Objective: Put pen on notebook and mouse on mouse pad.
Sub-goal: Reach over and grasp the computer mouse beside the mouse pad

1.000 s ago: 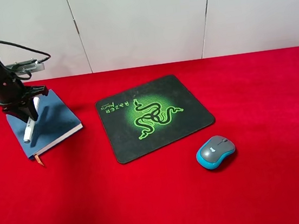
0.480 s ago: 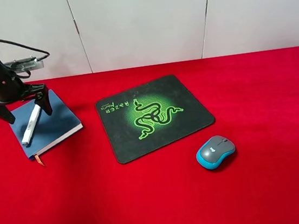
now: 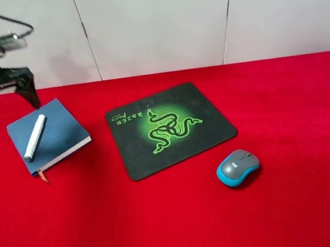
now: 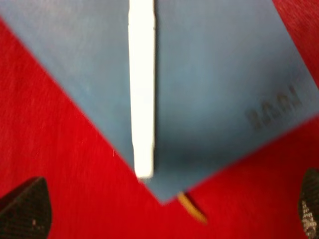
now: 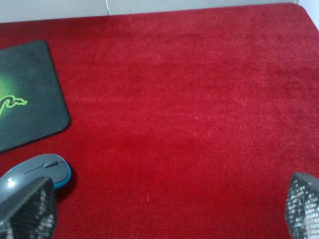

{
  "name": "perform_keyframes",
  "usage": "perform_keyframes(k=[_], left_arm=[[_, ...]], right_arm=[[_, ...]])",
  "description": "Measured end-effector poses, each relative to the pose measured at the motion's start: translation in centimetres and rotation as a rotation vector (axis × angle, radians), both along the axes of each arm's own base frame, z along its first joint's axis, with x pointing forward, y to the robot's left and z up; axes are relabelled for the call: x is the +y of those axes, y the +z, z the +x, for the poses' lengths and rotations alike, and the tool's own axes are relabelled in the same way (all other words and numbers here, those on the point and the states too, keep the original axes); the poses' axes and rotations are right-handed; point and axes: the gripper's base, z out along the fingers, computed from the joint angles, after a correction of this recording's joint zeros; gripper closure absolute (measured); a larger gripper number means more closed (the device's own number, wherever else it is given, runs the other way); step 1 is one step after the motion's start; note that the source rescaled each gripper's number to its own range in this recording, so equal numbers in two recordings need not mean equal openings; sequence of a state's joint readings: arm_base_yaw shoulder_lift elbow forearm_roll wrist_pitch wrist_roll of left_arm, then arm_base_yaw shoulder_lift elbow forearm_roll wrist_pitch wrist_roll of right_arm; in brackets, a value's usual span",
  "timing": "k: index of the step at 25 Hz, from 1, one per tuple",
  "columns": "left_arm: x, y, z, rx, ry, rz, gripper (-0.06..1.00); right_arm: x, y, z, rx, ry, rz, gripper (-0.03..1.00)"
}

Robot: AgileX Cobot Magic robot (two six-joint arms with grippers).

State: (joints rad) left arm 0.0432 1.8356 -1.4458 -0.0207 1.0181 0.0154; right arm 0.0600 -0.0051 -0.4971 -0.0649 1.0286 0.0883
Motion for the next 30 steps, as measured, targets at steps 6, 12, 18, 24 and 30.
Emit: perform_keyframes(k=[6, 12, 18, 24, 30], left_arm=[[-0.2, 5.1, -3.4, -0.015, 0.000, -0.002, -0.05], [-0.3, 9.5, -7.3, -0.134, -0.001, 0.003, -0.05], [-0.6, 11.4, -13.1, -0.210, 0.013, 0.003, -0.05], [-0.9, 10.8, -19.4, -0.252, 0.016, 0.004, -0.05], [-1.1, 9.7, -25.6, -0.338, 0.017, 0.007, -0.04]], right_arm=[[0.0, 0.0, 0.0, 0.000, 0.000, 0.000, -0.03], [0.0, 0.0, 0.0, 0.000, 0.000, 0.000, -0.03], [0.0, 0.0, 0.0, 0.000, 0.000, 0.000, -0.03], [0.0, 0.0, 0.0, 0.000, 0.000, 0.000, -0.03], [0.0, 0.0, 0.0, 0.000, 0.000, 0.000, -0.03]])
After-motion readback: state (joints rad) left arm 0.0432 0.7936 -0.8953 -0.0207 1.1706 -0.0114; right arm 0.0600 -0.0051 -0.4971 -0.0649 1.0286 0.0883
